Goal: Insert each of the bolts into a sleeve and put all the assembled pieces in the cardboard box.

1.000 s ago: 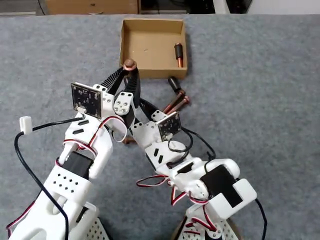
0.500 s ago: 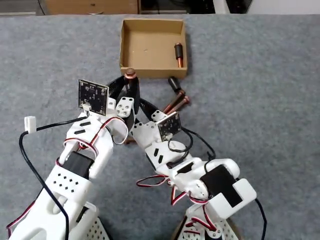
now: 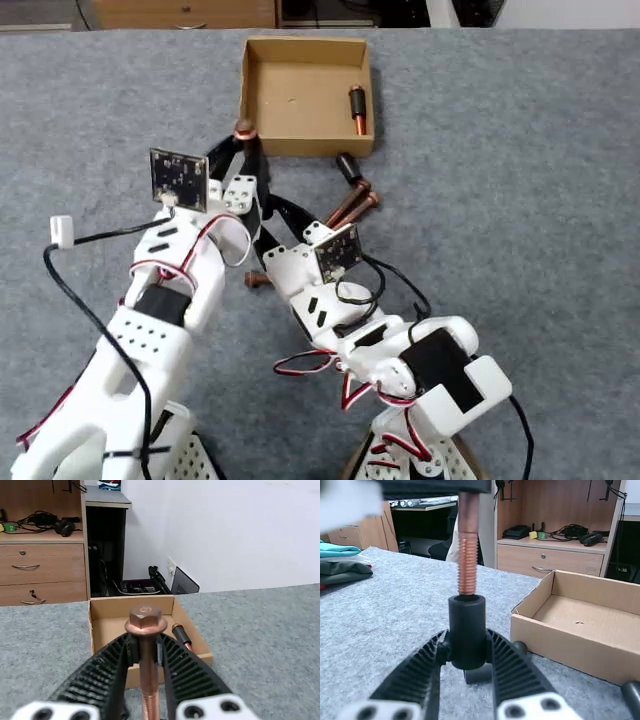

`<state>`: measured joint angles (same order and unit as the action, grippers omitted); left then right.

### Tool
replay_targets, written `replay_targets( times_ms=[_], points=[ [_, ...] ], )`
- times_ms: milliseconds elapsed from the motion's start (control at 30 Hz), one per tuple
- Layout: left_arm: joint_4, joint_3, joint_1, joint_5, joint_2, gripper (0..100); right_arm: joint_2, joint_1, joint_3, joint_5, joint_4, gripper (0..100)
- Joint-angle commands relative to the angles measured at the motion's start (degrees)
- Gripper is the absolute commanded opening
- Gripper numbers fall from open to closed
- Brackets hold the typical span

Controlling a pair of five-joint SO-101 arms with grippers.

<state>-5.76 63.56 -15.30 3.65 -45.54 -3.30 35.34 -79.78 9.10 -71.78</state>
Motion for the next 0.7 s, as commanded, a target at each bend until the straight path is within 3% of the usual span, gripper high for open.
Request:
replay_targets(
  times_ms=[0,367,567,667],
  points=[
    [-1.14,-3.60,0.26,-0.18,0.75,2,0.31,-0.92,2.51,-0.35,-1.67,0.0],
    [-0.70,-3.16,-0.62,-0.09,0.75,2,-0.04,-1.10,2.77,-0.35,-1.67,0.0],
    [11.34,-8.18,-1.49,-0.62,0.75,2,-0.04,-1.10,3.21,-0.35,-1.41,0.0],
    [13.54,-8.88,-1.76,-3.25,0.66,2,-0.04,-1.10,3.21,-0.35,-1.58,0.0]
  ],
)
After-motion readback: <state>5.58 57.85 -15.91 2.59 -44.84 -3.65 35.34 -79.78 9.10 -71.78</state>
